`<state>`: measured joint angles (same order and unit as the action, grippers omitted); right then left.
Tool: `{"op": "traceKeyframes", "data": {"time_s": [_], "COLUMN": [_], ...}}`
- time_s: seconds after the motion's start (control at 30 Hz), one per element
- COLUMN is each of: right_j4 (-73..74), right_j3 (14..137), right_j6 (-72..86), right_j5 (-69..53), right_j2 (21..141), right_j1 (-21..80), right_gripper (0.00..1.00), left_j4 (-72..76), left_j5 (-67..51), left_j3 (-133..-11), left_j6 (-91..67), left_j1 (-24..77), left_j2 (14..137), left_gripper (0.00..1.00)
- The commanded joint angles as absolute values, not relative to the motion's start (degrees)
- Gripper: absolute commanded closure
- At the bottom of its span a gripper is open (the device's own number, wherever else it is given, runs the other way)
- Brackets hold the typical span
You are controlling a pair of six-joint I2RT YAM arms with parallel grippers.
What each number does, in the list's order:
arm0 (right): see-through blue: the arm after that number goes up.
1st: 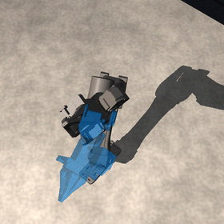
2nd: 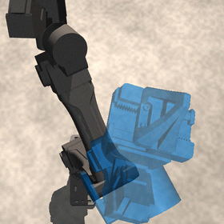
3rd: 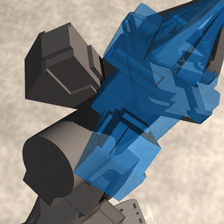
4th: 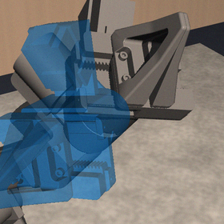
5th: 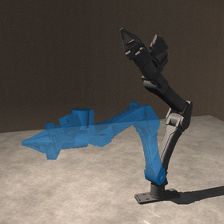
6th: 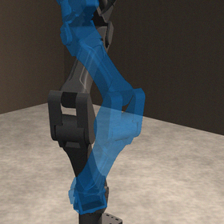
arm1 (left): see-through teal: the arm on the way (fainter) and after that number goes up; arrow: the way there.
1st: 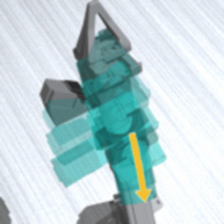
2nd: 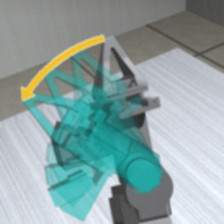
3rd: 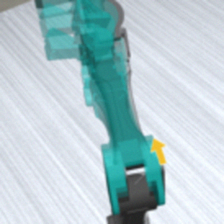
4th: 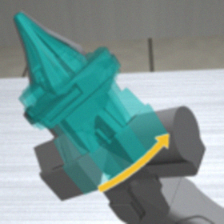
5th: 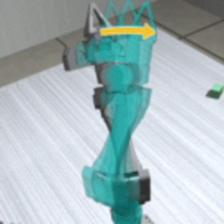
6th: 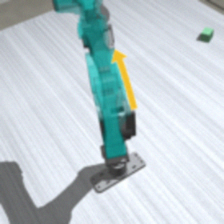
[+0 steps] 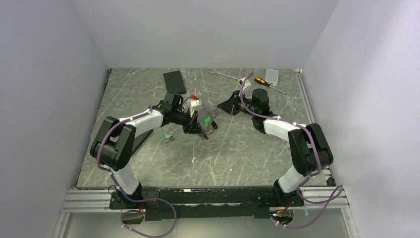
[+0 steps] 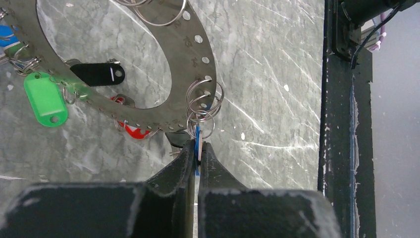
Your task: Remove the keys from the keyring
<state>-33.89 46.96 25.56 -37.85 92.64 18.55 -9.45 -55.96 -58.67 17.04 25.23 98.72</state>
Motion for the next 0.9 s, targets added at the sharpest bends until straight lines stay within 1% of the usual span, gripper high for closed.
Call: {"op": "traceKeyframes", "data": {"time_s": [0.0,0.2,0.33,0.47,0.63,0.87], "right_j4": [-36.2,-39.2,-40.2,-40.5,-40.6,-40.4], "right_j3": [47.3,46.8,46.2,45.8,45.8,45.8], "right_j6": [23.8,27.2,28.5,28.7,28.8,28.7], "right_j5": [-40.2,-42.1,-42.2,-42.1,-41.8,-41.5], "right_j2": [89.9,90.4,90.4,90.5,90.8,90.8], "right_j1": [18.3,18.4,18.5,18.8,19.5,19.9], "right_gripper": [1.00,1.00,1.00,1.00,1.00,1.00], "left_j4": [-8.8,1.8,6.1,10.5,13.7,15.8], "left_j5": [-58.4,-56.1,-58.4,-62.2,-62.2,-61.5], "left_j3": [-59.0,-57.8,-56.5,-54.4,-53.3,-53.2], "left_j6": [13.4,7.5,7.7,5.7,4.2,2.4], "left_j1": [25.0,25.0,25.0,25.0,25.2,25.7], "left_j2": [97.3,102.3,104.7,103.4,102.9,104.1], "left_gripper": [1.00,1.00,1.00,0.94,0.91,0.77]}}
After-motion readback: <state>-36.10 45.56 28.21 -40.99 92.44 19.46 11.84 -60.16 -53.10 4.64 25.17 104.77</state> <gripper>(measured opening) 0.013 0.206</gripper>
